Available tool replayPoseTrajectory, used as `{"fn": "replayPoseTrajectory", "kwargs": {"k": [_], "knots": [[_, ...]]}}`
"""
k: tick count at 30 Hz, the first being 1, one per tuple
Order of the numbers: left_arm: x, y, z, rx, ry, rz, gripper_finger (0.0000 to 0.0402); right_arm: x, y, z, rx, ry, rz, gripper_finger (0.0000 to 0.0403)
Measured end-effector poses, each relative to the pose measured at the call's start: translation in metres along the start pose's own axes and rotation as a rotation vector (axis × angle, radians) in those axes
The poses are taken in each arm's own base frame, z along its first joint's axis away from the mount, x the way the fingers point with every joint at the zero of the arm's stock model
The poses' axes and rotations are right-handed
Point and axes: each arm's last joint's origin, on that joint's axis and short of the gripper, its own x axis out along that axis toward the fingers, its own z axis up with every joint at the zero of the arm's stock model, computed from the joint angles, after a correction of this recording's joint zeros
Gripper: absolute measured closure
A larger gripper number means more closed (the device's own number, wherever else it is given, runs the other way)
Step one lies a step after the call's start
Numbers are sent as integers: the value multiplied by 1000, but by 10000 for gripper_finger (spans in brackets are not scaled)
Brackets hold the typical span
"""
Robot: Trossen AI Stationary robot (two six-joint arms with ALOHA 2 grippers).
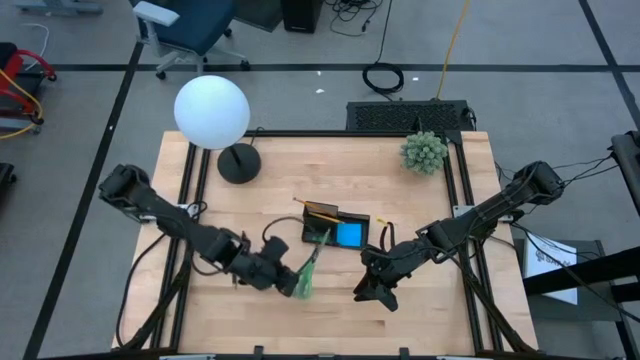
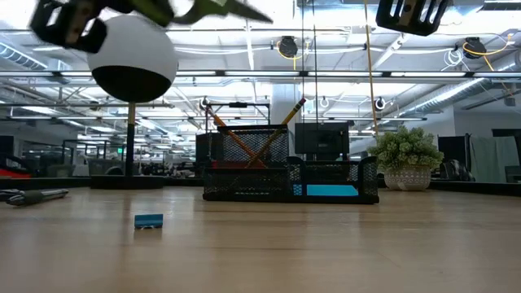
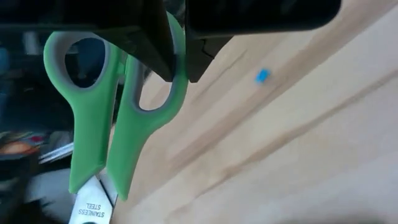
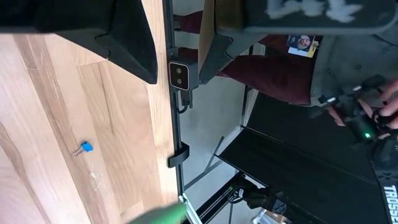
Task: Pick and place office supplies into organizer
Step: Put the green scissors into the desk organizer
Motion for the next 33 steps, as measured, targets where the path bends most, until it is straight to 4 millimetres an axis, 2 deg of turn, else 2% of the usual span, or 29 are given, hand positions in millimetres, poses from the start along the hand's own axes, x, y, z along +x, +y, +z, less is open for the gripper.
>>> {"fn": "replayPoseTrajectory", "kwargs": {"k": [4, 8, 12, 15, 20, 23, 26, 33], "knots": [[-12, -6, 13, 9, -32, -59, 381, 0, 0, 0, 0, -1, 0, 298], [-26, -13, 26, 23, -68, -137, 396, 0, 0, 0, 1, 0, 0, 298], [-31, -15, 37, 29, -99, -169, 388, 0, 0, 0, 0, 0, 0, 298], [-33, -15, 41, 37, -98, -181, 381, 0, 0, 0, 0, 0, 0, 298], [-33, -16, 43, 31, -81, -193, 396, 0, 0, 0, 0, -1, 0, 298], [-33, -19, 45, 9, -86, -229, 392, 0, 0, 0, 0, -1, 0, 298], [-34, -23, 47, -9, -81, -281, 383, 0, 0, 0, 0, -1, 0, 298], [-38, -34, 60, -106, -106, -421, 394, 0, 0, 0, 0, 0, -1, 298]]}}
